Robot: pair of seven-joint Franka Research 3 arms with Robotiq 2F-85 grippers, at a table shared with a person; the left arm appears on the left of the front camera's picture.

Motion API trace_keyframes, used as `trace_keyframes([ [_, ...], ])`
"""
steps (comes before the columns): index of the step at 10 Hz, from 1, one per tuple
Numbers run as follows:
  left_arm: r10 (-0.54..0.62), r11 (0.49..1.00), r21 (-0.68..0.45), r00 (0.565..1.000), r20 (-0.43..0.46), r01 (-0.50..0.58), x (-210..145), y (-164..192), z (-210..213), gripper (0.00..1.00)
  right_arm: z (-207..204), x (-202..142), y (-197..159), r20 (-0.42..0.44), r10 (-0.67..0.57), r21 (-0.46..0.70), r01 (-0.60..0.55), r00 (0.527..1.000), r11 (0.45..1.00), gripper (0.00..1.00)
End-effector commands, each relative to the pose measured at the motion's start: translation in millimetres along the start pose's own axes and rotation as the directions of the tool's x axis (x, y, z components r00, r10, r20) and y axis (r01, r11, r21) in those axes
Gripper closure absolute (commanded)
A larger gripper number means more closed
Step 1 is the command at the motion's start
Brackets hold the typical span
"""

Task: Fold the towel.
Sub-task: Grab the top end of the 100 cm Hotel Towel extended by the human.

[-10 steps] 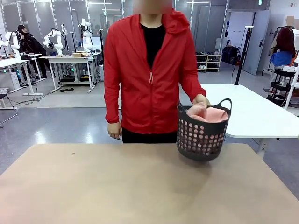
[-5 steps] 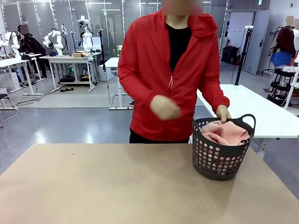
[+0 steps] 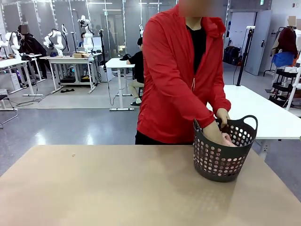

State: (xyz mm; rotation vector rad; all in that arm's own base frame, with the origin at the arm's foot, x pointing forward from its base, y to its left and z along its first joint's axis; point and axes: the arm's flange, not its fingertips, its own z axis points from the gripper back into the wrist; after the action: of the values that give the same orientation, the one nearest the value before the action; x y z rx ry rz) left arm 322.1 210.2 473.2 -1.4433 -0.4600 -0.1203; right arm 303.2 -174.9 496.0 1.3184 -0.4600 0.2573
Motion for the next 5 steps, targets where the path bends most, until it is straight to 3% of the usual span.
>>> trace_keyframes([
  [1,-0.007,1.0,-0.014,1.0,-0.005,0.007,-1.0,-0.5,0.8,0.0,0.7,2.2,0.6,0.008,0.022,0.011,-0.022,1.0,1.0,0.0],
  [5,-0.007,1.0,-0.014,1.0,-0.005,0.007,-1.0,-0.5,0.8,0.0,0.7,2.2,0.6,0.008,0.022,0.011,-0.022,1.0,1.0,0.0],
])
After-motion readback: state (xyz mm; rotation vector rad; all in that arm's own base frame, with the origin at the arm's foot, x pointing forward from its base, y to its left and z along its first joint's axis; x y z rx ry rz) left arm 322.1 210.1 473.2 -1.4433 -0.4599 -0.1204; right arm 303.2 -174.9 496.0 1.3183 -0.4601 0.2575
